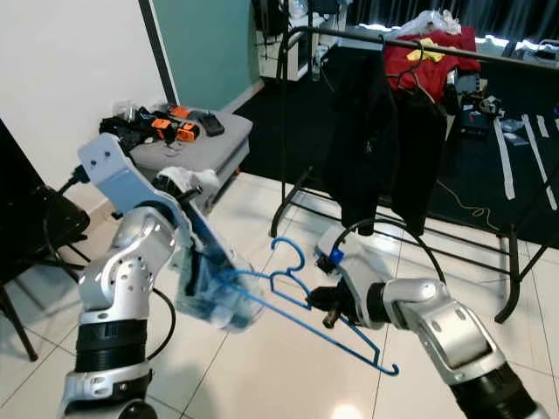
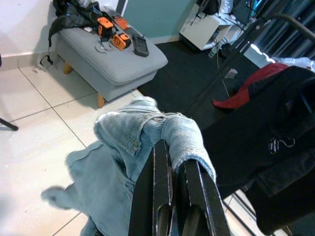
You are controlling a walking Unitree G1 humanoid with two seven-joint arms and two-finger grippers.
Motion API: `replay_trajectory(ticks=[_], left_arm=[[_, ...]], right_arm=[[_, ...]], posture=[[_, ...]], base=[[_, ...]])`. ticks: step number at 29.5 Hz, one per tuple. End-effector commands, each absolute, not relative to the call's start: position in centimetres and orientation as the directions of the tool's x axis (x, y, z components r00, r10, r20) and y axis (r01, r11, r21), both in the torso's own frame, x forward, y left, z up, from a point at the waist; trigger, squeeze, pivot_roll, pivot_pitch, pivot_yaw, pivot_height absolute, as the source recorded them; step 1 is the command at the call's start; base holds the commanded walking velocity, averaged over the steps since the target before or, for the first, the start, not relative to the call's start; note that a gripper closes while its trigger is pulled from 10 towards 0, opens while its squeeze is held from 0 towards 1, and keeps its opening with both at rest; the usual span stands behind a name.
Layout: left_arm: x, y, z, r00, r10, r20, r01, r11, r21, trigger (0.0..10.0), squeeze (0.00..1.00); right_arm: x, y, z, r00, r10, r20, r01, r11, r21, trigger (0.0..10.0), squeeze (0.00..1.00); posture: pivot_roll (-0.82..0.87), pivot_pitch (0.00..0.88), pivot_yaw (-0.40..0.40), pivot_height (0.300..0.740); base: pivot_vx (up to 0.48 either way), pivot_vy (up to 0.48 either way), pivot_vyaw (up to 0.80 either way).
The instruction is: Hang hanger
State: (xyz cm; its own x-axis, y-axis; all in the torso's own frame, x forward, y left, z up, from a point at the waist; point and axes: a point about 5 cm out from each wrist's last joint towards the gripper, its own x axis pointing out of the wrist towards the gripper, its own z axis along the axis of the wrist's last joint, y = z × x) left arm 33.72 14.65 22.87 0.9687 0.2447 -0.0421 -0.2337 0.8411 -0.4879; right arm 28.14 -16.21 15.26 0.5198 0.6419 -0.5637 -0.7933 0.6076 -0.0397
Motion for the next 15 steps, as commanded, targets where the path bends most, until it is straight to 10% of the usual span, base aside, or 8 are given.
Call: replay_trajectory(ticks=[1,15], left_arm=[[33.6,14.6,23.5,0.966,0.256,-0.02,-0.233,0.839,-0.492,10.0,0.0],[33.5,13.5,23.0,0.98,0.196,-0.031,-0.187,0.863,-0.469,10.0,0.0]], right_arm=[[28.9,-16.5,15.8,0.574,0.619,-0.536,-0.761,0.644,-0.071,10.0,0.0],[30.4,-16.2,16.9,0.662,0.606,-0.441,-0.707,0.7,-0.1,10.0,0.0]], posture=[[-0.08,0.054,0.038,0.74],[-0.08,0.054,0.037,0.74]], base=[[0.0,0.0,0.0],[0.0,0.0,0.0]])
